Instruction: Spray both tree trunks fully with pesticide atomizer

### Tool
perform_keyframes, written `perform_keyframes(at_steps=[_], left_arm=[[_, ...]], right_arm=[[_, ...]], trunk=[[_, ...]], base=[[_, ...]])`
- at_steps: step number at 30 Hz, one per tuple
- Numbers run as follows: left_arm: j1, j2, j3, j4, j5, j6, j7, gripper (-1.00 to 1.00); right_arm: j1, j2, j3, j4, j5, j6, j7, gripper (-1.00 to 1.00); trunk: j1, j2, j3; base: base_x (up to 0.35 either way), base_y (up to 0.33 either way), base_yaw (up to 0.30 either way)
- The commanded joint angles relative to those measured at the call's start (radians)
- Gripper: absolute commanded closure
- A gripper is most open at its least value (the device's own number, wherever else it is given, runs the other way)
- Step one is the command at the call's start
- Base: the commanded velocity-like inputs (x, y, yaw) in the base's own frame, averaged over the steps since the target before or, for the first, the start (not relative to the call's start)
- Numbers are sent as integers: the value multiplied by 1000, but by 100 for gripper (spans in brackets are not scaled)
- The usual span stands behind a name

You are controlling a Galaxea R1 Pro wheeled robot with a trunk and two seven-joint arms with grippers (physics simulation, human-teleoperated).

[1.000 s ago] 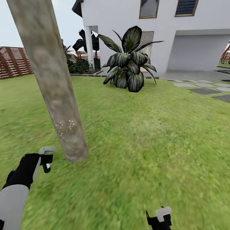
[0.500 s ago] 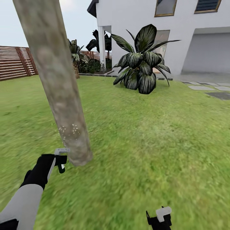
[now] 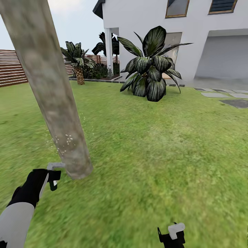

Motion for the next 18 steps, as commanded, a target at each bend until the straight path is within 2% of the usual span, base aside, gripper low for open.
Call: perform_keyframes(at_steps=[1,4,7,11,18], left_arm=[[4,7,0,0,6,0,0,100],[20,14,0,0,5,1,-2,100],[37,10,-6,-1,5,0,-1,100],[40,3,-8,0,5,0,0,100],[68,19,1,-1,5,-1,0,100]], right_arm=[[0,0,0,0,0,0,0,-100],[0,0,0,0,0,0,0,-100],[0,0,0,0,0,0,0,-100],[0,0,0,0,0,0,0,-100],[0,0,0,0,0,0,0,-100]], trunk=[[0,0,0],[0,0,0],[0,0,0],[0,0,0],[0,0,0]], base=[[0,-37,100],[0,-10,228],[62,-1,270],[294,0,188],[333,-14,11]])
